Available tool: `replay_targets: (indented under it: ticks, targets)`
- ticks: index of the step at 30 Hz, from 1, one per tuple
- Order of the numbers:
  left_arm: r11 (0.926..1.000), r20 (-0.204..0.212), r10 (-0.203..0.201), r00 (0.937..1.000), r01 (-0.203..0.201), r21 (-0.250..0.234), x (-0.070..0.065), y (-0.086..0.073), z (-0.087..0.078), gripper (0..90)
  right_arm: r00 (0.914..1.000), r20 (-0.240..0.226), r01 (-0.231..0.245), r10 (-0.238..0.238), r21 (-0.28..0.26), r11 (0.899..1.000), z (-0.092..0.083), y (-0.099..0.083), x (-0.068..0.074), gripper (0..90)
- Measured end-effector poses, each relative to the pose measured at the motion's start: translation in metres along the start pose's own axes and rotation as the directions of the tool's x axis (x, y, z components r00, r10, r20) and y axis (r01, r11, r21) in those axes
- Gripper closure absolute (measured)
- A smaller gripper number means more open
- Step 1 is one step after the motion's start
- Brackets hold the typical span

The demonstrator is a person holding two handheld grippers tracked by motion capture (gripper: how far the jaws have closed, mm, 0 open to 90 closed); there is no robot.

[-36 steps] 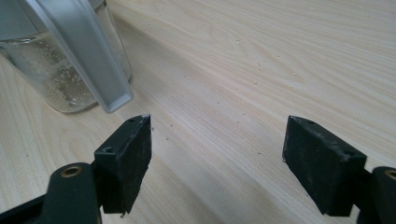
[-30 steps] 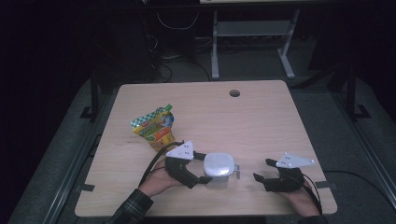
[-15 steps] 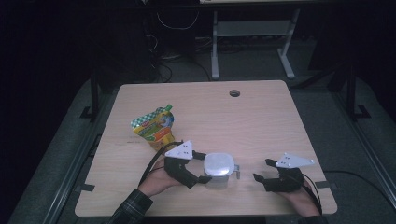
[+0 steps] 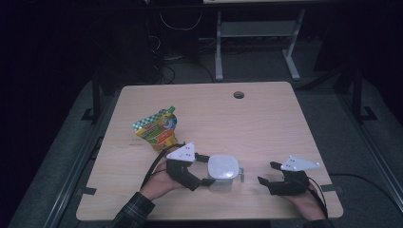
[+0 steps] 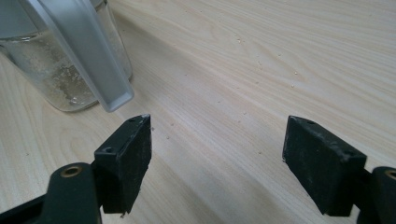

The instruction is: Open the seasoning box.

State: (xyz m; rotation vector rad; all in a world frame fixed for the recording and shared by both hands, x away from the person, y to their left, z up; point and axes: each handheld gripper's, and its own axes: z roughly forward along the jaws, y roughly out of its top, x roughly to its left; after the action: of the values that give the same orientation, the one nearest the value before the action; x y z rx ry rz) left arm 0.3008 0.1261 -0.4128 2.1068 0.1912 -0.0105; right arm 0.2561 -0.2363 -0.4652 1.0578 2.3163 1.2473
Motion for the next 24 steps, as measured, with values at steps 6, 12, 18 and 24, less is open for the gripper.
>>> replay_targets:
  ticks: [6, 12, 18, 24]
  targets:
    - [0.9999, -0.005, -0.002, 1.0, 0.001, -0.015, -0.001, 0.002, -0.002, 22.8, 1.0, 0.0, -0.003, 0.003, 0.002, 1.0, 0.0, 0.0, 0.0, 23.4]
    - [0.9998, -0.009, 0.004, 0.9999, -0.005, -0.022, -0.002, 0.004, -0.005, 24.4, 1.0, -0.001, -0.002, 0.002, 0.002, 1.0, 0.0, 0.0, 0.0, 23.4]
    - [0.9994, -0.013, 0.008, 0.9999, -0.008, -0.033, -0.004, 0.006, -0.007, 27.0, 1.0, -0.002, -0.002, 0.002, 0.002, 1.0, 0.0, 0.0, 0.0, 23.4]
    - [0.9991, -0.015, 0.017, 0.9998, -0.017, -0.039, -0.005, 0.008, -0.011, 32.4, 1.0, -0.003, -0.002, 0.002, 0.003, 1.0, 0.0, 0.0, 0.0, 23.4]
